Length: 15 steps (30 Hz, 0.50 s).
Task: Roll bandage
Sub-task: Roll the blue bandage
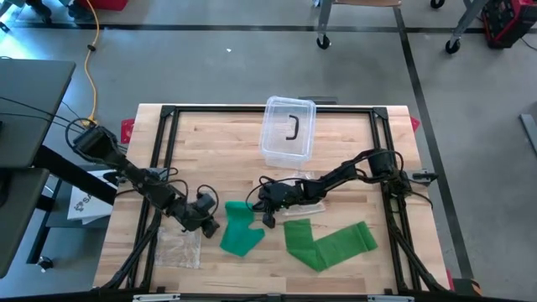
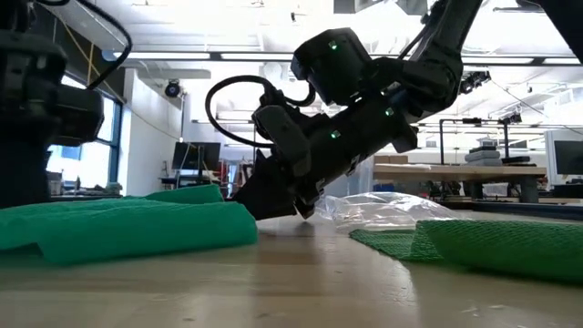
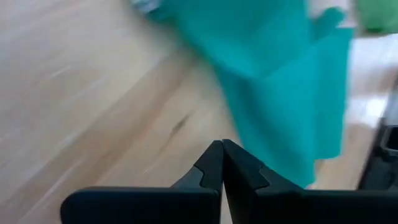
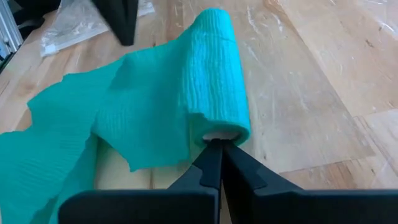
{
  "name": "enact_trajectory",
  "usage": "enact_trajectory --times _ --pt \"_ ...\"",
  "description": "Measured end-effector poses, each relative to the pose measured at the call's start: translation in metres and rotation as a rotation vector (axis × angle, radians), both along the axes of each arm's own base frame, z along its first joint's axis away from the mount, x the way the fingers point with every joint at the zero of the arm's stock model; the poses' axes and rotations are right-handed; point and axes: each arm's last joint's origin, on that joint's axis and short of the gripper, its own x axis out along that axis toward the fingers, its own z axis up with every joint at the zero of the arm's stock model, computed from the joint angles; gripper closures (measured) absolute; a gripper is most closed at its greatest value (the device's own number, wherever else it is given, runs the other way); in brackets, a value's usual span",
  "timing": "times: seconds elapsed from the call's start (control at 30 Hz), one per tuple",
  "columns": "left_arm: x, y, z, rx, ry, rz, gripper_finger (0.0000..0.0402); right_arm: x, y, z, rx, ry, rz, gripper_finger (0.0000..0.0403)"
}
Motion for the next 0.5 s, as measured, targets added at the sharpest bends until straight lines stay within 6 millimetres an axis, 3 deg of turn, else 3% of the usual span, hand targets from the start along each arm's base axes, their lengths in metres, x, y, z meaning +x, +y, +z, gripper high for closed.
enact_trajectory --times 0.23,0.37,0.5 --pt "-0.019 0.023 -0.002 0.227 0.105 0.235 0.0401 0.001 -0.001 0.001 -0.026 -0.013 -0.024 0.0401" --pt "-0.017 0.034 -0.004 0.408 0.067 0.254 0.0401 0.001 -0.002 0.001 -0.041 -0.018 -0.023 0.0401" --pt "-0.008 0.036 -0.007 0.446 0.042 0.234 0.0401 0.001 -0.002 0.002 -0.043 -0.027 -0.022 0.0401"
